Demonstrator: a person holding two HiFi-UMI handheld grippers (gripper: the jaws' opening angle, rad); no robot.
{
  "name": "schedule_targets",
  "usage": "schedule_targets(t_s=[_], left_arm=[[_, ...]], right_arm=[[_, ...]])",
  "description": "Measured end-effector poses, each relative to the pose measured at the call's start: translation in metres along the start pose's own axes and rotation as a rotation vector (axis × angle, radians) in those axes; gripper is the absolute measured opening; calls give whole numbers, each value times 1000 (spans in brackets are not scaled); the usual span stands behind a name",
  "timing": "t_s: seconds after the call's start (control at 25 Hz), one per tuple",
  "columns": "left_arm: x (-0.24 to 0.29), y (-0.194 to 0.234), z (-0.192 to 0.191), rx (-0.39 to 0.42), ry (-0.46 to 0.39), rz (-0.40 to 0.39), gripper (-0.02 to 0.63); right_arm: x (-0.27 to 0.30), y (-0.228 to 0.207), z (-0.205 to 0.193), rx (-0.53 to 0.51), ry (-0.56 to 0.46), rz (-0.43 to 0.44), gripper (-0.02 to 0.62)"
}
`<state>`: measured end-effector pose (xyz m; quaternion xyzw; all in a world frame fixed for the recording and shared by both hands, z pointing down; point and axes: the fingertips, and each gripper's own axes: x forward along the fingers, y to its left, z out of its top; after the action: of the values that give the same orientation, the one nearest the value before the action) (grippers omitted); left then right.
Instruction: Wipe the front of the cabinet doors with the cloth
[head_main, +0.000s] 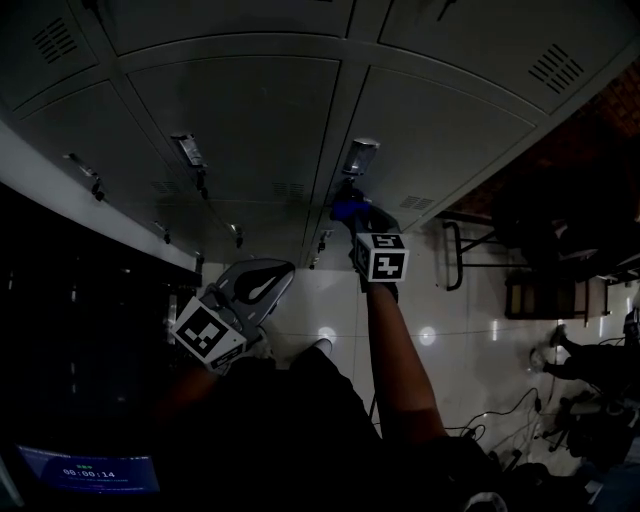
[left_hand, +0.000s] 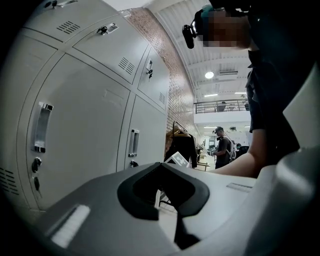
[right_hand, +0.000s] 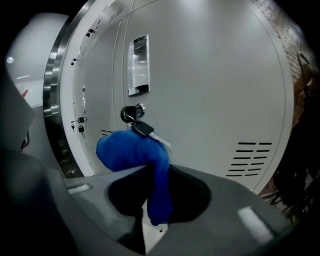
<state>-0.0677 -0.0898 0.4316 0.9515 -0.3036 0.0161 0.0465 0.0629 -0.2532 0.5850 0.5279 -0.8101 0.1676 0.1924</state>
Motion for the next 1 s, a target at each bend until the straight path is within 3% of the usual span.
schedule_targets(t_s=[0.64,1.0], left_arm=[[58,-33,-20,-3,24,-78,3],[73,-54,-19,-18,34,-41,3]], right_arm=[[-48,-133,-21,62,-13,-191,72],[-83,-195,-30,108,-39,-251,72]])
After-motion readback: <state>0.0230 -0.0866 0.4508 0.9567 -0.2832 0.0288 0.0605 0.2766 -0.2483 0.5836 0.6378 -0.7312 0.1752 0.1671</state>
